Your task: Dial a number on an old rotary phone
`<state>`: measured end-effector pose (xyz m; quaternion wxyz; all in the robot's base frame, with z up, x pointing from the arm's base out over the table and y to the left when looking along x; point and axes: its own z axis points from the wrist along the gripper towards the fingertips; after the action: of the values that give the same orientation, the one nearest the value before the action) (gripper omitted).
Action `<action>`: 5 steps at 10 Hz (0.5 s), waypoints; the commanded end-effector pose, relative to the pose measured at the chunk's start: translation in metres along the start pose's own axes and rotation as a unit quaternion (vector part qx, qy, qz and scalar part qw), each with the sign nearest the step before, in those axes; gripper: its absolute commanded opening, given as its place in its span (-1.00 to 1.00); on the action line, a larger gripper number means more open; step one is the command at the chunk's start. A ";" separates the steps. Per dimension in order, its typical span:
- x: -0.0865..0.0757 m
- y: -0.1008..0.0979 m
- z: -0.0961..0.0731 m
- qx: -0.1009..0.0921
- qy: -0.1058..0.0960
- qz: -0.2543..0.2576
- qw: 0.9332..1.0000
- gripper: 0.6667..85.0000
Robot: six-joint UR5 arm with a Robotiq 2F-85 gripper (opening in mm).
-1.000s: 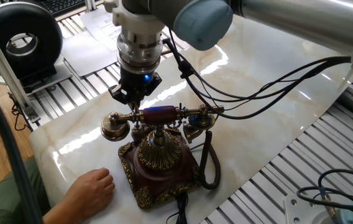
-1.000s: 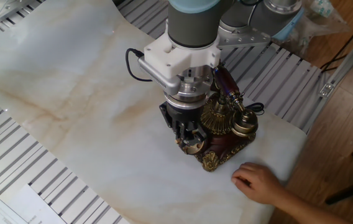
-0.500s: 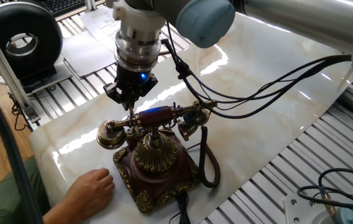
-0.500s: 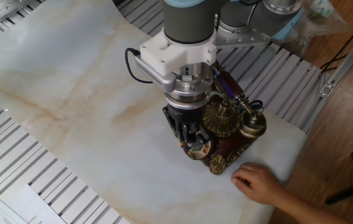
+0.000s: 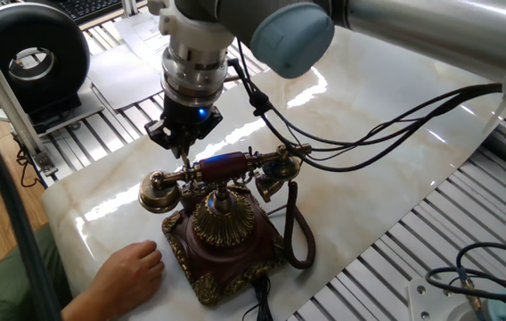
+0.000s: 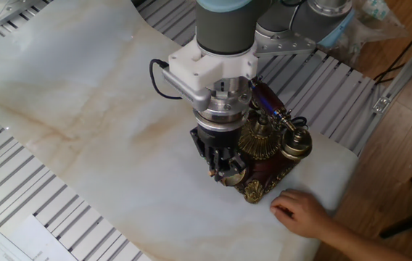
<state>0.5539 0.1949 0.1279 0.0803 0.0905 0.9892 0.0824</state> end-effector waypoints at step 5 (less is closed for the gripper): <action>0.002 -0.007 -0.003 0.010 0.005 -0.004 1.000 -0.98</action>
<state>0.5512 0.1902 0.1319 0.0734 0.0876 0.9908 0.0731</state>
